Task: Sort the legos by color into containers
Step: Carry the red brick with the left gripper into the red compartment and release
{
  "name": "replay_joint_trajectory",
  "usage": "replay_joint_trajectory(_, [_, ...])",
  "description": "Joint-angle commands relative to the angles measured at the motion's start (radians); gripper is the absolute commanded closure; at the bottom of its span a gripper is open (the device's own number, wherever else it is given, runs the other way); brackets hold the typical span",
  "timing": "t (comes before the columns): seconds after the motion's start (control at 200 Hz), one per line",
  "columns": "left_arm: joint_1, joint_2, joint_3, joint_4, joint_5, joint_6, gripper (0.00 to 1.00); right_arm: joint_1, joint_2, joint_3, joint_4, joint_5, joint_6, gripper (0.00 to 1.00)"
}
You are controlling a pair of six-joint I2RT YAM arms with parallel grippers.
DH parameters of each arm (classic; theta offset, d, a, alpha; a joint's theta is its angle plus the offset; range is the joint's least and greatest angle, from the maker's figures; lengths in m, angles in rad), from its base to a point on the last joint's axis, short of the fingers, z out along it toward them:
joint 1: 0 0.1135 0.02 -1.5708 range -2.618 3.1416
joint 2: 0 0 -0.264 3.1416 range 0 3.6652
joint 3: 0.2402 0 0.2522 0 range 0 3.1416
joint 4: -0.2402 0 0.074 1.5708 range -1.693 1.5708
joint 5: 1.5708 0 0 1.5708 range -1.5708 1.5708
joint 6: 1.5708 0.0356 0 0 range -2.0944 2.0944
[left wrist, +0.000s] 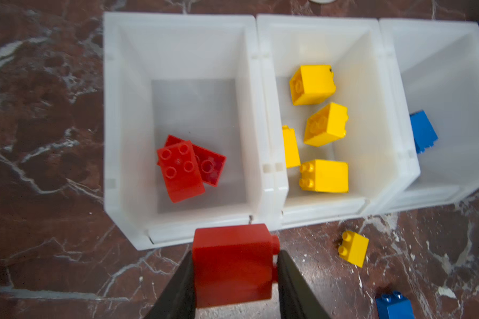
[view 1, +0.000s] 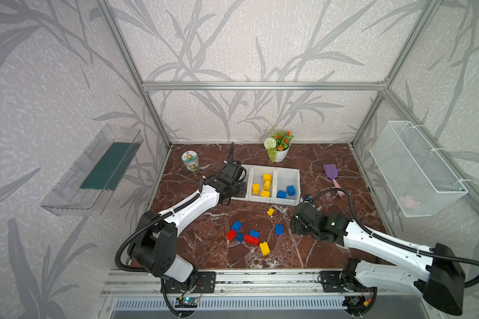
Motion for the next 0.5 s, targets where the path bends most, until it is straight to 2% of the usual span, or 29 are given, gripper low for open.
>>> replay_joint_trajectory(0.0, [0.031, 0.06, 0.069, 0.007, -0.002, 0.024, 0.61, 0.006, 0.014, 0.017, -0.013, 0.027, -0.009, 0.27])
replay_joint_trajectory(0.18, [0.057, 0.138, 0.126, 0.021, -0.001, 0.018, 0.61, 0.006, 0.037, 0.032, -0.001, 0.022, -0.018, 0.27])
replay_joint_trajectory(0.265, [0.07, 0.173, 0.161, 0.021, -0.003, 0.021, 0.57, 0.006, 0.045, 0.04, -0.001, 0.014, -0.023, 0.27])
replay_joint_trajectory(0.38, [0.08, 0.213, 0.221, -0.012, 0.017, 0.025, 0.44, 0.007, 0.042, 0.044, -0.014, 0.006, -0.025, 0.27])
replay_joint_trajectory(0.495, [0.082, 0.224, 0.249, -0.038, 0.045, 0.021, 0.35, 0.008, 0.019, 0.037, -0.028, 0.013, -0.019, 0.27])
